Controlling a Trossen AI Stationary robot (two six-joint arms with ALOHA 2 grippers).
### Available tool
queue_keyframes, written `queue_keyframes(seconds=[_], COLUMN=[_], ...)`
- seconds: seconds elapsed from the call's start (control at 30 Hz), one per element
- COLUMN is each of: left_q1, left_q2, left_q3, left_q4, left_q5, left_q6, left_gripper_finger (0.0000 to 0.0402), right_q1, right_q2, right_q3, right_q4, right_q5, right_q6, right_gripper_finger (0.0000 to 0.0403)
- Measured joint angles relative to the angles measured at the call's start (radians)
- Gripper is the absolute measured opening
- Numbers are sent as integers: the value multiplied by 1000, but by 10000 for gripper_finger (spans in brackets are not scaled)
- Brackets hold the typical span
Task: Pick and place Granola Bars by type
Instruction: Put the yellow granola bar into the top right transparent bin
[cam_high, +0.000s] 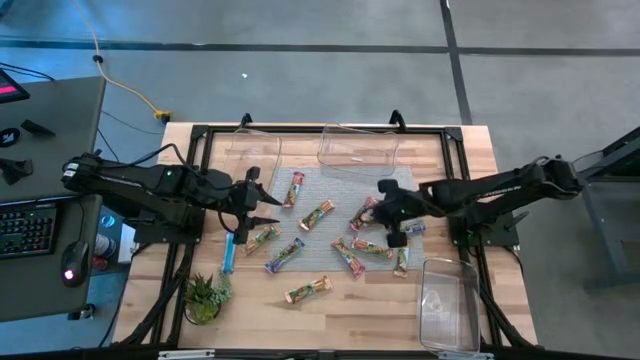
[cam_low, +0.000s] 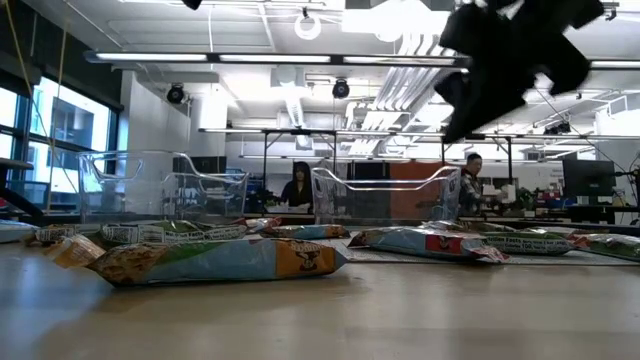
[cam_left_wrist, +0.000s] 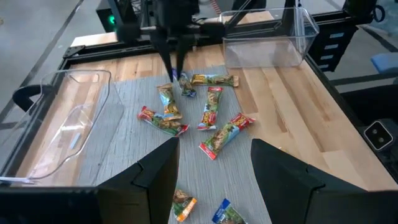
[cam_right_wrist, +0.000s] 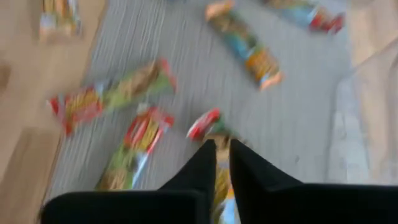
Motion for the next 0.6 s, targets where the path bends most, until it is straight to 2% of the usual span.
queue_keyframes(seconds=[0.13, 0.33, 0.6], left_q1=[0, 0, 0], left_q2=[0, 0, 0], left_q3=[0, 0, 0], left_q4=[1, 2, 2], left_q5=[1, 1, 1], left_q6=[0, -2, -26], left_gripper_finger=[193, 193, 193], right_q1=[21, 23, -15], right_q2=[0, 1, 2], right_q3=[-80, -214, -391], right_q4=[15, 157, 431], right_q5=[8, 134, 60], right_q6=[60, 70, 50], right_gripper_finger=[89, 149, 189])
